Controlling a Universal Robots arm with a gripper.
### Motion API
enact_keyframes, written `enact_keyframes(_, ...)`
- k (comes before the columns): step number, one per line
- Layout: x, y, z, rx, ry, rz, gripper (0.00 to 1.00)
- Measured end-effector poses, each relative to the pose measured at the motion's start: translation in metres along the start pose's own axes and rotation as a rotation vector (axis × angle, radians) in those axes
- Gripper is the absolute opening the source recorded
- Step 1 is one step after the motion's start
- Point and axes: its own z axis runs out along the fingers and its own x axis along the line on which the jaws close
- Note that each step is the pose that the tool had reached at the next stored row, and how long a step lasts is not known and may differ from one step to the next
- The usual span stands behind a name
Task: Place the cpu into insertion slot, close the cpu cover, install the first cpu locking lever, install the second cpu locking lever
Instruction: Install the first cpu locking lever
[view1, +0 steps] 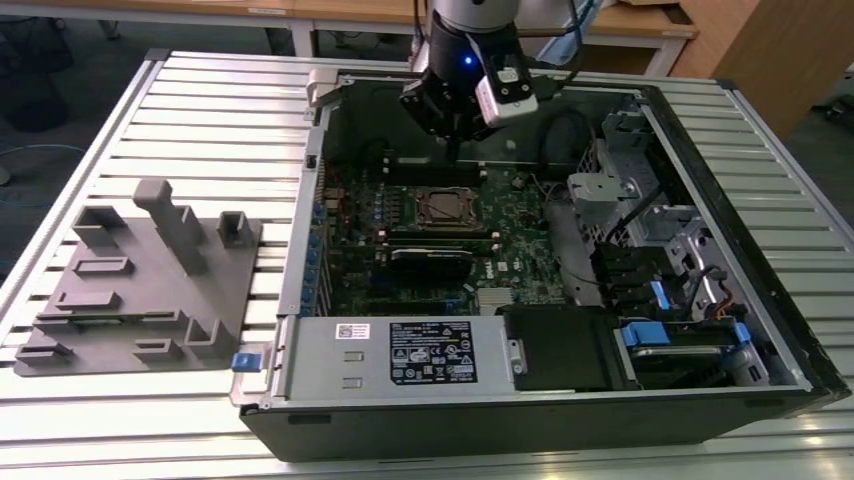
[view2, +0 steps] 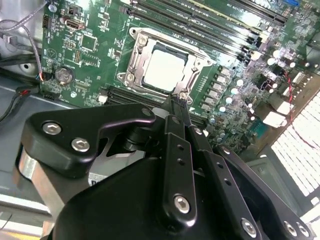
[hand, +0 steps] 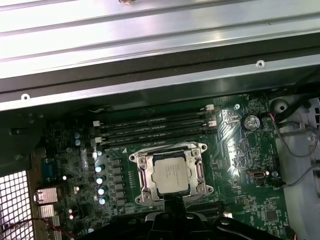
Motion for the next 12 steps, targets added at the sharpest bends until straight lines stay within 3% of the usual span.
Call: enact_keyframes(12, 0.0002, -0.0012, 0.0218, -0.0001, 0.0, 0.0, 0.11)
